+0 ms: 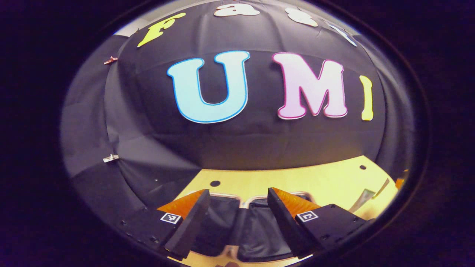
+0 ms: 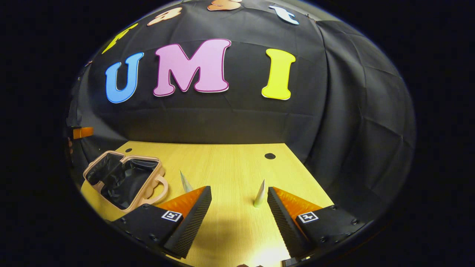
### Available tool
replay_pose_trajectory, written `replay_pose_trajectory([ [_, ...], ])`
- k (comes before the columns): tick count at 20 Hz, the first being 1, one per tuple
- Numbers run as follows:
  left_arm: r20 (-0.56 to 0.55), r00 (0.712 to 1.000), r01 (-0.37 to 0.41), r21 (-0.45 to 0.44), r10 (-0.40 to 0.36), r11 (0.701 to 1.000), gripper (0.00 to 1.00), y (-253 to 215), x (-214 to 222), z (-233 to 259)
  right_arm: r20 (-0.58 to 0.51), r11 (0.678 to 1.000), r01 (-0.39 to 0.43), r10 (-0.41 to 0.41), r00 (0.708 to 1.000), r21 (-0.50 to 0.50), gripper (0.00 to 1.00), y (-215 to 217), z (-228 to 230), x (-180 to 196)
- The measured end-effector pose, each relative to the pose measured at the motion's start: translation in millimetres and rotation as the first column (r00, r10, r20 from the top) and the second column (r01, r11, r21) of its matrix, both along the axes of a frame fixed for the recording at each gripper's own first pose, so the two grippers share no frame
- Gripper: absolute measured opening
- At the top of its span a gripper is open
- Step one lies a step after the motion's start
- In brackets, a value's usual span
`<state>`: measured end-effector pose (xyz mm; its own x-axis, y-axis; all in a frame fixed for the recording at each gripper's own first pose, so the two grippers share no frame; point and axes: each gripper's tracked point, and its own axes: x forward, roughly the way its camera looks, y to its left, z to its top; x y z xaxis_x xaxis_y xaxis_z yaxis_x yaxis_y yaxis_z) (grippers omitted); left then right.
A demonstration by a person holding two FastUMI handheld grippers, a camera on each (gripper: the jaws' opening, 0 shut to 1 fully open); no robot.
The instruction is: First open the suitcase, pack the skin care products into it, and then close the suitcase.
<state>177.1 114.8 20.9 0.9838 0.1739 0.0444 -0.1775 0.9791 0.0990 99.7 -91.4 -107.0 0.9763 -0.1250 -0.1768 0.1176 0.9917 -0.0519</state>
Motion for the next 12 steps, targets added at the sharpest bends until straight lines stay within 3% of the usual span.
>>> replay_pose_trajectory([
  [3, 0.021, 0.993, 0.119, -0.032, -0.118, 0.992, 0.97, -89, 0, -20, -0.017, 0.999, 0.0, 0.0, 1.0, 0.042, 0.96, -10, -9, 10],
  [6, -0.035, 0.975, 0.218, -0.052, -0.22, 0.974, 0.98, -160, -10, -74, -0.039, 0.998, 0.008, -0.005, 0.999, 0.065, 0.96, -21, -20, 17],
  [9, -0.104, 0.935, 0.332, -0.091, -0.34, 0.939, 0.98, -219, -9, -128, -0.068, 0.997, 0.008, -0.004, 0.998, 0.071, 0.96, -36, -35, 25],
  [12, -0.185, 0.896, 0.4, -0.059, -0.403, 0.915, 0.98, -259, 11, -172, -0.108, 0.997, 0.002, 0.007, 0.994, 0.081, 0.96, -45, -58, 32],
])
